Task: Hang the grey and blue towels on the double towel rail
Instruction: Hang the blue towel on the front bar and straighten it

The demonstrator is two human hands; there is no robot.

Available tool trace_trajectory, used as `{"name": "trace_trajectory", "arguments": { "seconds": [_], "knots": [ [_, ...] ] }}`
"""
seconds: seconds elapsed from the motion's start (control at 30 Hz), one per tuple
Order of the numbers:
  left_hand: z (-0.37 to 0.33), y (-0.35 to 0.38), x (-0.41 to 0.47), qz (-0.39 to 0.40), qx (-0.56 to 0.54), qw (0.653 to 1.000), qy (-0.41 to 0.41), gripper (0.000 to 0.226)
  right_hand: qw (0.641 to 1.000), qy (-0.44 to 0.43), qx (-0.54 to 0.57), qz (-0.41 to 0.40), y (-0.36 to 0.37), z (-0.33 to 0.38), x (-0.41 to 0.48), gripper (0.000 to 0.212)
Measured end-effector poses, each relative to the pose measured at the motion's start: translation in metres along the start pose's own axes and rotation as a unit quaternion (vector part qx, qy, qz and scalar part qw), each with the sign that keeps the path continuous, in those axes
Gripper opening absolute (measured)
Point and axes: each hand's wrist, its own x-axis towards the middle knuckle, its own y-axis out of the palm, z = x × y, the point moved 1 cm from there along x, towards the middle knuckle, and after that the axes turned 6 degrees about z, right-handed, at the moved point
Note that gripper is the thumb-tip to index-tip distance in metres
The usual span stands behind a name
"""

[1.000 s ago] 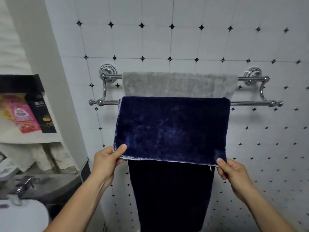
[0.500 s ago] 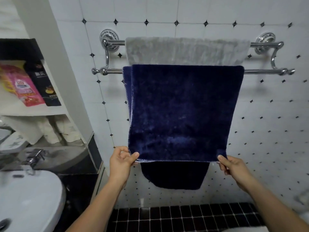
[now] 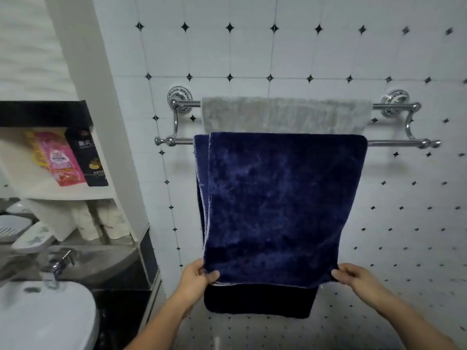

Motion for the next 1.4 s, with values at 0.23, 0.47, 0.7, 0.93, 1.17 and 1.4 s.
{"name": "trace_trajectory", "arguments": {
  "seconds": [0.23,0.47,0.7,0.93,1.17,1.4],
  "knots": [
    [-0.117,0.008,0.025,-0.051,-0.048,0.99,0.124,0.038,0.979,-0.163,0.088,-0.085,-0.047,0.144,0.015,0.039],
    [-0.21,0.013,0.028,-0.245,-0.016,0.922,0.3,0.036,0.944,-0.235,0.184,-0.14,-0.064,0.206,0.022,0.019],
    [-0.225,0.021,0.028,-0.218,-0.009,0.929,0.299,0.023,0.91,-0.282,0.213,-0.215,-0.07,0.201,0.023,0.022],
    [-0.234,0.023,0.035,-0.213,0.0,0.935,0.284,0.023,0.935,-0.265,0.19,-0.138,-0.068,0.198,0.026,0.011],
    [-0.21,0.003,0.03,-0.17,0.041,0.96,0.22,0.014,0.947,-0.252,0.165,-0.111,-0.068,0.162,0.005,0.014],
    [-0.144,-0.012,0.015,-0.132,0.033,0.969,0.205,0.012,0.964,-0.207,0.147,-0.08,-0.046,0.11,-0.008,0.041]
  ]
}}
